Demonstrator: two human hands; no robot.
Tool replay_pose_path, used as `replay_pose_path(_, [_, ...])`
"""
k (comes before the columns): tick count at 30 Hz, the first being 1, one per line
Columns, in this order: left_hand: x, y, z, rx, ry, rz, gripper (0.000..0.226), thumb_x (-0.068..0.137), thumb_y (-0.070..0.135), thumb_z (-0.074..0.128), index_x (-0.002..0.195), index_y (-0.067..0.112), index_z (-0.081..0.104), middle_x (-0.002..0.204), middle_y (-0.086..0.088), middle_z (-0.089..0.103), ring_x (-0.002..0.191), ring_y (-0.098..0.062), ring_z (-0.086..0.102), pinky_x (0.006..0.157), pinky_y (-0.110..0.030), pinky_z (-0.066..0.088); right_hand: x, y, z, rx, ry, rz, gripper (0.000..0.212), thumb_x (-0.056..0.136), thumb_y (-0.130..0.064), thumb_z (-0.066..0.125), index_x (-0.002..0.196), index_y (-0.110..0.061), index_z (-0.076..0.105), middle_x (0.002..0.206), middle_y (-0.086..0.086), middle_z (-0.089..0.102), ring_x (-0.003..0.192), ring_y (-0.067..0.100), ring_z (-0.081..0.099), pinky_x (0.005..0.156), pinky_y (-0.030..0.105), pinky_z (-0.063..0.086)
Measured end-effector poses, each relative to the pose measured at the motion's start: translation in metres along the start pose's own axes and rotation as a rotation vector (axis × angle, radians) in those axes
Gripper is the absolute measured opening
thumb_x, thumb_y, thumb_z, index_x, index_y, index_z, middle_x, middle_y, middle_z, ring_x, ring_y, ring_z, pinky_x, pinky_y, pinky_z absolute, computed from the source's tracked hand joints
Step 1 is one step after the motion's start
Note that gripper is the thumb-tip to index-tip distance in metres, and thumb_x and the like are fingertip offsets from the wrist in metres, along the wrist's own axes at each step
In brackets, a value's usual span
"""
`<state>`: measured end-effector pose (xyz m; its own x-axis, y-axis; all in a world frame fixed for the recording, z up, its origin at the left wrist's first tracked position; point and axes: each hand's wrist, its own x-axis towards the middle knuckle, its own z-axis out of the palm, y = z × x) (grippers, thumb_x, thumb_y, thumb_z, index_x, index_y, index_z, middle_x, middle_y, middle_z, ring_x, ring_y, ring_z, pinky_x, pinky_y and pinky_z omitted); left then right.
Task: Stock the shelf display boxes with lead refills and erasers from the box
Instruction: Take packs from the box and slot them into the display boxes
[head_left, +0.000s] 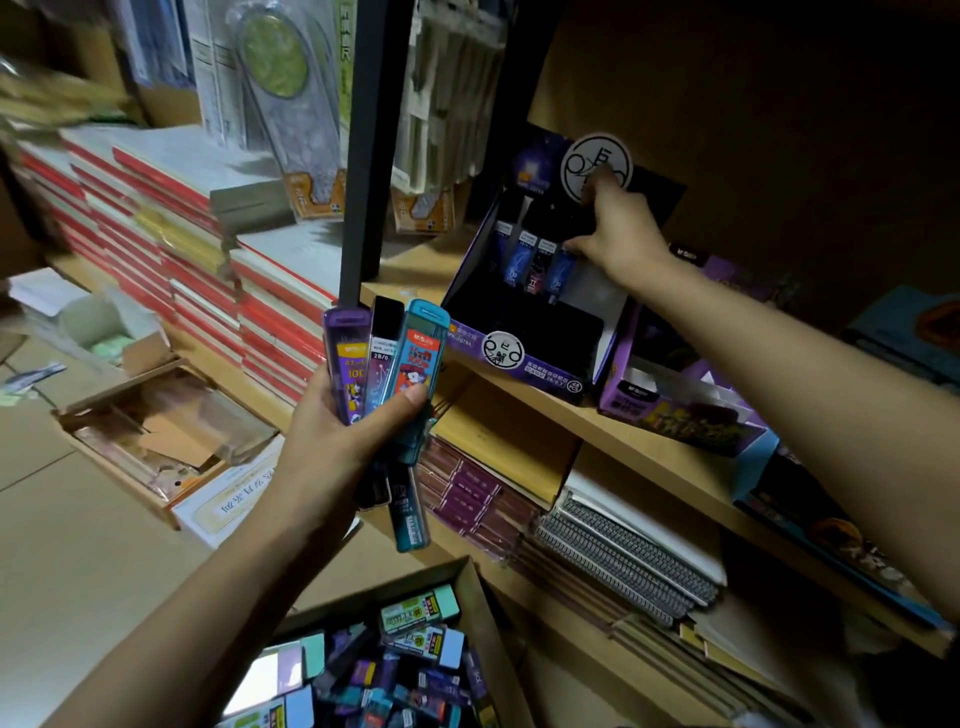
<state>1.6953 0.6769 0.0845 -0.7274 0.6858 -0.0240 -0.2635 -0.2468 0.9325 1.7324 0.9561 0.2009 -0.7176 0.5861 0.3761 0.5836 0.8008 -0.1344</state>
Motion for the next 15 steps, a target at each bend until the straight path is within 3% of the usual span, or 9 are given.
replay_pose_path(4, [0.002,-0.002,0.000,0.004,-0.008,0.003,0.061,0.066,0.024,0.070,0.121,0.008,0.050,0.107,-0.012,0.068,0.092,-0.026,0.069,0.068,-0.032,0.054,-0.017,0.001,0.017,-0.208,0.163,-0.052,0.030,0.088,-0.014,0.063,0.112,-0.001,0.052,0.121,0.018,0.053,0.106,0.037,0.055,0.080,0.041,0.047])
replay_pose_path(8, [0.003,-0.004,0.000,-0.001,-0.002,0.000,0.060,0.066,0.022,0.070,0.121,0.006,0.050,0.108,-0.014,0.068,0.093,-0.028,0.068,0.069,-0.032,0.055,-0.020,0.003,0.024,-0.113,0.226,0.005,0.046,0.090,-0.009,0.058,0.132,-0.002,0.039,0.119,0.020,0.057,0.104,0.040,0.058,0.082,0.047,0.050])
replay_pose_path(11, [0.004,-0.005,0.001,-0.004,-0.004,0.002,0.059,0.066,0.023,0.071,0.120,0.007,0.050,0.106,-0.013,0.069,0.090,-0.026,0.069,0.060,-0.025,0.055,-0.018,0.004,0.025,-0.126,0.228,0.002,0.038,0.091,-0.007,0.056,0.127,-0.003,0.045,0.117,0.019,0.058,0.105,0.038,0.058,0.084,0.045,0.050])
replay_pose_path(15, [0.005,-0.004,0.001,-0.003,0.002,0.008,0.062,0.062,0.027,0.072,0.118,0.010,0.052,0.105,-0.009,0.070,0.090,-0.024,0.070,0.067,-0.030,0.056,-0.013,0.001,0.020,-0.180,0.197,0.010,0.030,0.091,-0.010,0.057,0.119,0.000,0.055,0.127,0.019,0.049,0.116,0.036,0.047,0.092,0.044,0.044])
